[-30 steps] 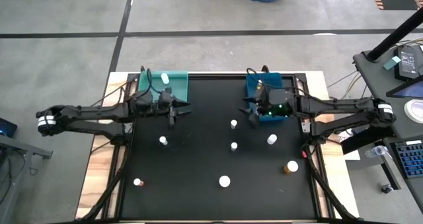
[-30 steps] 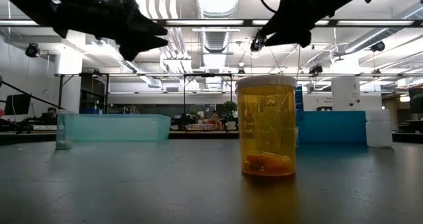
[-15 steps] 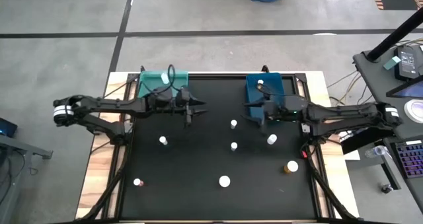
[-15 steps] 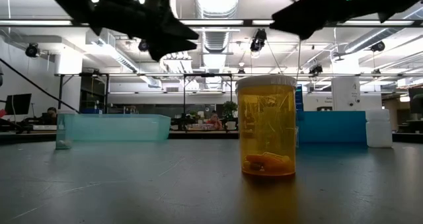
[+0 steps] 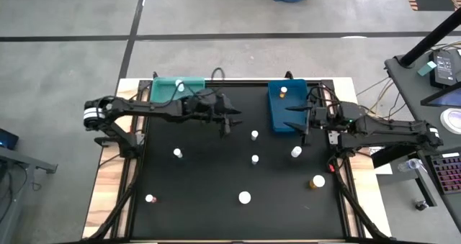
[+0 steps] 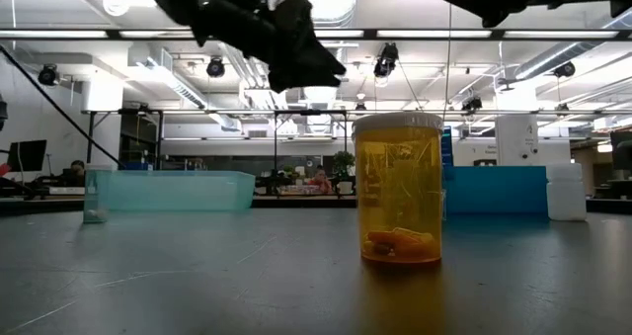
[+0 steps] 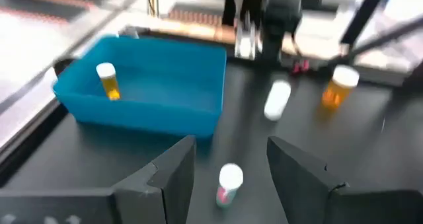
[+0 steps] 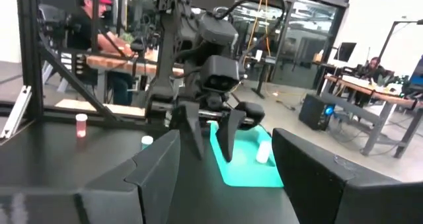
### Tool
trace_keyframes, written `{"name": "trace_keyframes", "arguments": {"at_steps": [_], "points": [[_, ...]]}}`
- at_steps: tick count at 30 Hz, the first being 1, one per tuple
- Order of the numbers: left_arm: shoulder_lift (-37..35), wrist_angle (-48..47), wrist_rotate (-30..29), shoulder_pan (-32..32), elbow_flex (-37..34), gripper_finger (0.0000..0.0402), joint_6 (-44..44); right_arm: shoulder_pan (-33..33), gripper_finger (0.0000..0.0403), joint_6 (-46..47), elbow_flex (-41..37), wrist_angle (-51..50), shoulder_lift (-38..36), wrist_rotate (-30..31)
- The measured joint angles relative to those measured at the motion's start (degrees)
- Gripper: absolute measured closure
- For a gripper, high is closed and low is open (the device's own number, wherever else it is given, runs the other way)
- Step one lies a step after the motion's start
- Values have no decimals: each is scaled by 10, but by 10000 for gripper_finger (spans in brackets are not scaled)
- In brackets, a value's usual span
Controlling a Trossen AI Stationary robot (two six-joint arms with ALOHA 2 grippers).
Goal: Pick and place medicine bottles into bin by pill shape (circle, oval)
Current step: Put the white capsule bottle into the light blue bin
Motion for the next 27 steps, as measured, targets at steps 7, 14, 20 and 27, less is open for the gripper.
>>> {"name": "trace_keyframes", "arguments": {"at_steps": [7,14,20,27], "points": [[70,-121,-6,-14,108,231,48,0,172,-29,-1,-4,0,0],[159,-142,-20,-26,185,230,62,0,172,-33,-1,-4,0,0],[215,-145,-63,-49,206,230,96,0,172,-37,-1,-4,0,1],[236,-135,-121,-64,207,230,138,0,172,-37,-1,-2,0,1]]}}
